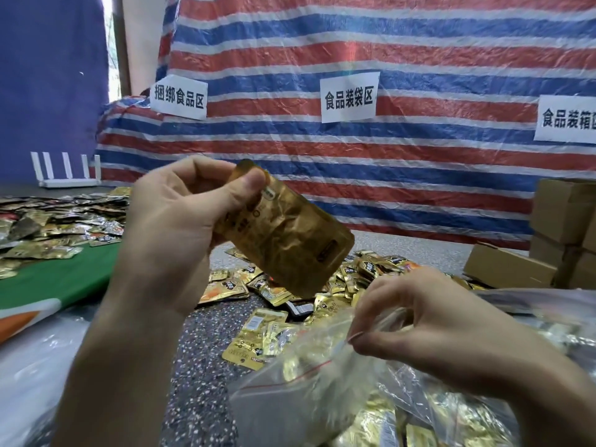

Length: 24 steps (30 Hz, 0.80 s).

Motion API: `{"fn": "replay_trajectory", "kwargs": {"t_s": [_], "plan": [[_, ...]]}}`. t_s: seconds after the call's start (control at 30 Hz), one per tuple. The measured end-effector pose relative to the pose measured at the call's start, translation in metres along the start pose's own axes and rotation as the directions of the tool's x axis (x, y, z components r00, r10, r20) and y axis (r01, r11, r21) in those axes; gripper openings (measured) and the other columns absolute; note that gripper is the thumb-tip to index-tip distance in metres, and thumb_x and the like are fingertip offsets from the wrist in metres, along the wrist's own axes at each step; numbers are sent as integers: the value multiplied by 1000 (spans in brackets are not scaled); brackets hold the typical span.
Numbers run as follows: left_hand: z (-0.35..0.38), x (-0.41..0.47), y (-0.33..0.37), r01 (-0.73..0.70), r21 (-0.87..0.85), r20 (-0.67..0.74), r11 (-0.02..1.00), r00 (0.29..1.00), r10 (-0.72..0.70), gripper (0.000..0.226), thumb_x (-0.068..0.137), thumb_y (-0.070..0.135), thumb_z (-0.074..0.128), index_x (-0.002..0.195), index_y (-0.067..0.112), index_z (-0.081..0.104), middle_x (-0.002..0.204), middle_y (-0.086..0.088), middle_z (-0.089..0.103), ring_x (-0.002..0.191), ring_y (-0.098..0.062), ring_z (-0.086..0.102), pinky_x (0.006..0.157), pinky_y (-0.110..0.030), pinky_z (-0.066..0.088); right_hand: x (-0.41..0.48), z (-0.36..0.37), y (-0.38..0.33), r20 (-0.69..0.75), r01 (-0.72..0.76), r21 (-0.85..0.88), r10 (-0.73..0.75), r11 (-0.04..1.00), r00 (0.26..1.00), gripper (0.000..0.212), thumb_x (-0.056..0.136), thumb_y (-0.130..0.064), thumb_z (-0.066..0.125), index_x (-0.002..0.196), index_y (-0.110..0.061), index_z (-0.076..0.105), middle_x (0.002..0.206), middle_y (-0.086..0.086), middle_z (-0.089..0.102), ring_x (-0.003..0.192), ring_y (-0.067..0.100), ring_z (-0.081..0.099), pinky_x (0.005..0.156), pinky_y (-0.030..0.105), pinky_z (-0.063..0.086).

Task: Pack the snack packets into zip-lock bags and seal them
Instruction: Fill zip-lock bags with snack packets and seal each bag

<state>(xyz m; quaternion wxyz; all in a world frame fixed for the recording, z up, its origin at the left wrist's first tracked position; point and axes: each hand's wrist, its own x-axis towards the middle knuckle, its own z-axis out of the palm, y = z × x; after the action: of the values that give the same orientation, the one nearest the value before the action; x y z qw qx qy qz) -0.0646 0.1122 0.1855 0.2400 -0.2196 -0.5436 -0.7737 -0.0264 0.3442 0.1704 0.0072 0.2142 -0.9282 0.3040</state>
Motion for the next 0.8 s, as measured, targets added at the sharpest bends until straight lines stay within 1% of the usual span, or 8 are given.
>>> {"fn": "replay_trajectory", "kwargs": {"t_s": [0.1, 0.17, 0.27, 0.37, 0.47, 0.57, 0.7, 0.8], "plan": [[7, -15, 17, -88, 106, -16, 990, 996, 90, 14, 58, 22, 83, 64, 21, 71, 70, -1, 70, 73, -24, 70, 64, -36, 60, 0, 1, 0, -21, 17, 22, -16, 1000, 1000, 8, 83, -24, 79, 76, -29, 80, 84, -20, 74, 79, -7, 68, 70, 8, 47], [14, -24, 21, -100, 244, -27, 965, 994, 110, 16, 54, 29, 83, 64, 26, 71, 70, 0, 71, 74, -23, 72, 61, -34, 58, 0, 1, 0, -28, 26, 41, -25, 999, 999, 8, 83, -24, 79, 78, -30, 80, 84, -21, 74, 79, -8, 68, 68, 6, 45], [25, -39, 24, -154, 513, -35, 845, 979, 200, 26, 58, 34, 91, 69, 28, 69, 72, 8, 71, 69, -13, 70, 56, -25, 56, 0, 1, -1, -35, 53, 65, -51, 997, 998, 9, 83, -21, 79, 81, -30, 81, 85, -18, 75, 79, -6, 68, 67, 7, 45], [35, -46, 22, -192, 654, -45, 732, 956, 290, 24, 68, 27, 86, 66, 25, 62, 75, 19, 67, 70, -5, 66, 51, -12, 51, -1, 0, 0, -57, 80, 77, -76, 994, 995, 10, 81, -23, 81, 76, -31, 80, 87, -15, 74, 78, -2, 69, 66, 10, 48], [36, -42, 19, -189, 654, -76, 733, 947, 313, 25, 73, 21, 85, 67, 24, 61, 77, 16, 67, 70, -12, 65, 53, -21, 54, -3, -2, 1, -56, 96, 82, -92, 992, 994, 12, 79, -26, 83, 73, -35, 79, 93, -14, 72, 84, 2, 69, 68, 12, 49], [34, -38, 19, -181, 587, -83, 789, 956, 281, 26, 75, 16, 85, 68, 23, 61, 76, 12, 67, 66, -17, 65, 47, -19, 52, -3, -2, 2, -47, 93, 76, -90, 993, 995, 12, 78, -28, 84, 74, -39, 79, 97, -17, 71, 86, 3, 69, 68, 14, 49], [37, -38, 16, -192, 545, -2, 816, 973, 231, 25, 76, 15, 84, 69, 22, 61, 73, 5, 68, 62, -20, 66, 48, -28, 54, -2, 0, 0, -19, 71, 73, -70, 995, 997, 13, 77, -29, 84, 75, -40, 79, 97, -17, 72, 83, 12, 71, 70, 30, 57], [40, -38, 13, -158, 513, 62, 844, 987, 148, 25, 74, 14, 85, 67, 21, 61, 69, 5, 68, 60, -15, 67, 45, -17, 48, -2, 0, 0, -22, 63, 99, -61, 993, 998, 17, 79, -23, 82, 75, -39, 80, 88, -14, 75, 82, 4, 70, 67, 16, 48]]}}
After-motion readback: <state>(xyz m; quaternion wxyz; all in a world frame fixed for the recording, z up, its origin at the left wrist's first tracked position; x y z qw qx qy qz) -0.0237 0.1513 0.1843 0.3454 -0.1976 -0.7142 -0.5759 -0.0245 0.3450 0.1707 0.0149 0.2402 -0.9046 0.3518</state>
